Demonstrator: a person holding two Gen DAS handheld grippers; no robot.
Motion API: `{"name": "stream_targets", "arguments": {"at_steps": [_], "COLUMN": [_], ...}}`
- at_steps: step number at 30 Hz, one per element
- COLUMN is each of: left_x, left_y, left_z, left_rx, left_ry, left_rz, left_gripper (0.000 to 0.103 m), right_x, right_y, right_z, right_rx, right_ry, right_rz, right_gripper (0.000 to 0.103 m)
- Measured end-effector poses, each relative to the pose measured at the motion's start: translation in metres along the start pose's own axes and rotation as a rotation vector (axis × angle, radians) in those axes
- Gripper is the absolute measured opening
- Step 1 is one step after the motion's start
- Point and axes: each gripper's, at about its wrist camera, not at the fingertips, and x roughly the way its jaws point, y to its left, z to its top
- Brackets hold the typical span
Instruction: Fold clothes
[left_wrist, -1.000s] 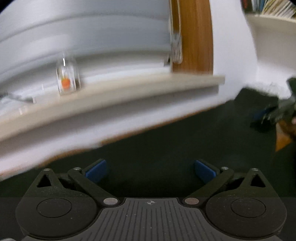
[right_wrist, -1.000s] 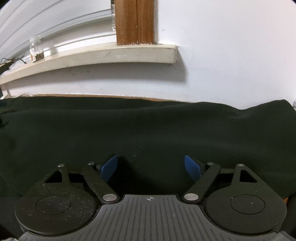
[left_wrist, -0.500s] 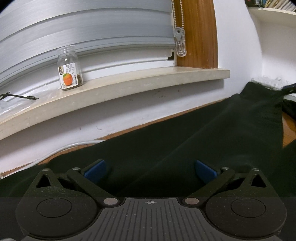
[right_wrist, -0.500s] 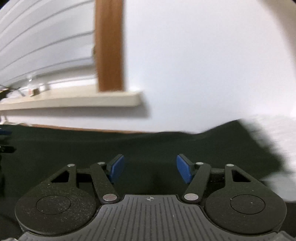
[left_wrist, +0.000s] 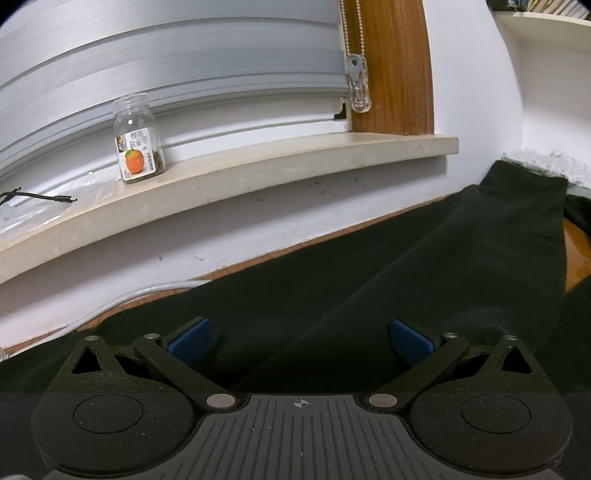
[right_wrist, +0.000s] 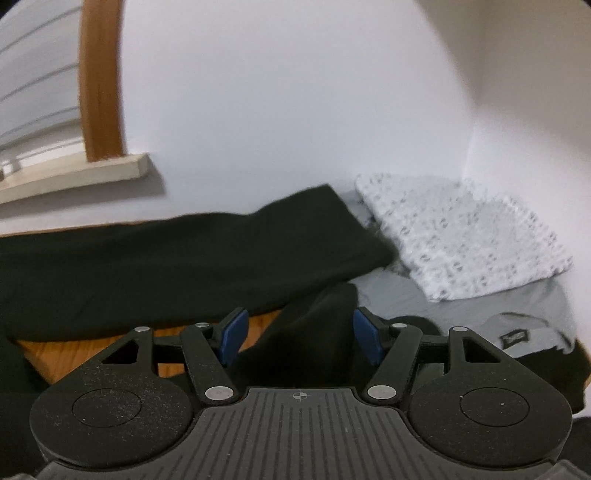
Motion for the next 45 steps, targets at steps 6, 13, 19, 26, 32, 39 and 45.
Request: {"name": "stream_targets", "arguments": {"at_steps": [6, 13, 19, 26, 32, 39, 45], "left_x": [-0.011, -0.047, -0.066, -0.067, -0.069, -0.102, -0.127], "left_y": [-0.007, -0.045, -0.084, -0.101, -0.096, -0.086, -0.08], "left_z": [0.001, 0.01, 0.016, 0.01, 0.004, -0.012, -0.028], "left_rx": [0.034, 0.094, 0.116, 0.127, 0.13, 0.094, 0.066], "left_ry": [-0.032, -0.097, -0.133, -0.113, -0.093, -0.117, -0.105], "left_rz": [-0.001, -0.072, -0.196, -0.228, -0.22, -0.181, -0.122], "left_gripper": [0.103, 0.103, 0.103, 0.103, 0.103, 0.103, 0.103], "right_x": [0.029, -0.012, -0.084, -0.053, -0.073, -0.078, -0.028], "right_y": [0.004, -0.012, -0.024, -0.013, -0.014, 0.0, 0.023], "right_z": [-0.007, -0.014, 0.0, -0.007, -0.004, 0.019, 0.039], "right_rx": [0.005, 0.054, 0.121, 0.089, 0.147, 0.065, 0.044], "right_ry": [0.06, -0.106, -0.351, -0.257, -0.366, -0.357, -0.341], "right_rz": [-0.015, -0.057, -0.1, -0.122, -0.123, -0.118, -0.172], "right_gripper": [0.051, 0.008, 0.008, 0.008, 0.008, 0.008, 0.008]}}
